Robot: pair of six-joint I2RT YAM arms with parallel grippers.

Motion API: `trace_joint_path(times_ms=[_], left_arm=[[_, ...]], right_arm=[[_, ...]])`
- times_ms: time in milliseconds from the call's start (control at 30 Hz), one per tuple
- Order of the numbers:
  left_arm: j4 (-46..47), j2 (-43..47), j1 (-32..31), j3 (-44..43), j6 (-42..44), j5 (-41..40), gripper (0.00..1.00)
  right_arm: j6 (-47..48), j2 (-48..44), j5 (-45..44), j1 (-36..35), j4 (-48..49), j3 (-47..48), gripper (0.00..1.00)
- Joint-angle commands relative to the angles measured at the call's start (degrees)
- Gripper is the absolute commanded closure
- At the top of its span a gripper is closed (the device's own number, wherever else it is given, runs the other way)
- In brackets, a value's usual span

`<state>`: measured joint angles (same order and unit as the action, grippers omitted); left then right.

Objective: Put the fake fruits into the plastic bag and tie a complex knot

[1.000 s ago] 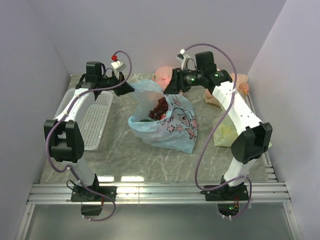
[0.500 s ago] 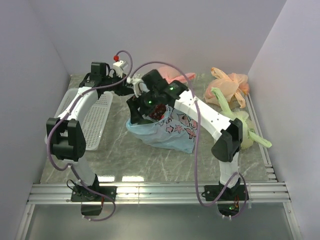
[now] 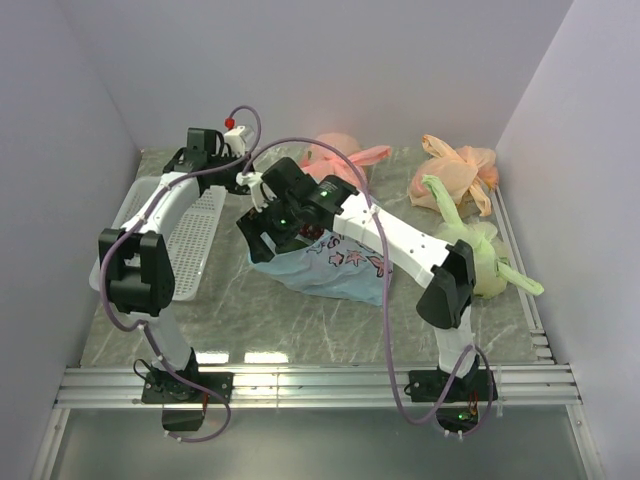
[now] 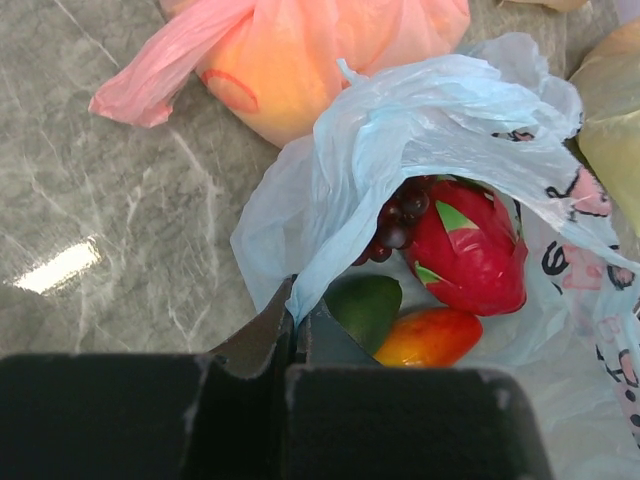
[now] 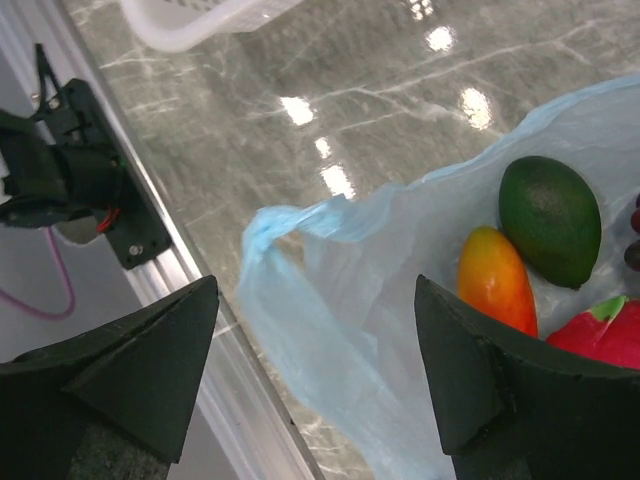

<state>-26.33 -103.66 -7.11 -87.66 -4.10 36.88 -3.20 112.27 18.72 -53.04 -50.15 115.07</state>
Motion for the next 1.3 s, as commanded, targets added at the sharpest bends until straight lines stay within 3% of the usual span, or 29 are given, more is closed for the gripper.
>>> trace_joint_path(times_ms=[0,267,433,500,533,667,800,900,1167,1267], left_arm=[[2.42,3.11,-0.62,1.69,-2.32,-0.85,1.00],[5.59,4.87,-1.41,5.39,-2.85,-2.25,1.00],[6.02,5.22,-1.32,6.44,-2.93,-2.52,1.00],[6.11,5.48,-1.41,6.71,-3.11,-2.61,1.00],[6.29,5.83,-1.41,6.80,-3.20,-2.43,1.00],[4.71,7.15,-1.32,4.61,-2.50,-0.77,1.00],[1.46,10.13,-1.24,-0.05,0.14,0.82,1.00],[0.66,12.77,-1.24,-3.47,2.95,1.52,1.00],[3.03,14.80,-1.32,-14.80,0.50,5.39,1.00],[2.34,14.89,-1.32,-19.02,-1.69,3.04,1.00]], right_arm=[[-1.46,2.42,-2.64,-0.93,1.90,-0.02,0.14],[-1.98,7.35,-0.27,-2.60,2.16,2.62,0.13],[-1.81,8.23,0.18,-3.74,2.34,2.27,0.19],[-1.46,7.97,-0.26,-3.74,2.78,1.83,0.38],[-0.59,7.62,-0.79,-3.74,2.86,1.83,0.57],[0.82,4.81,-2.11,-2.95,1.64,4.98,1.00],[2.41,-1.76,-0.45,-0.41,0.58,10.00,1.00],[2.67,-9.57,1.58,3.28,2.77,8.52,1.00],[9.70,-35.93,10.79,16.90,12.17,-12.48,1.00],[13.13,-45.51,9.76,21.39,13.93,-20.47,1.00]])
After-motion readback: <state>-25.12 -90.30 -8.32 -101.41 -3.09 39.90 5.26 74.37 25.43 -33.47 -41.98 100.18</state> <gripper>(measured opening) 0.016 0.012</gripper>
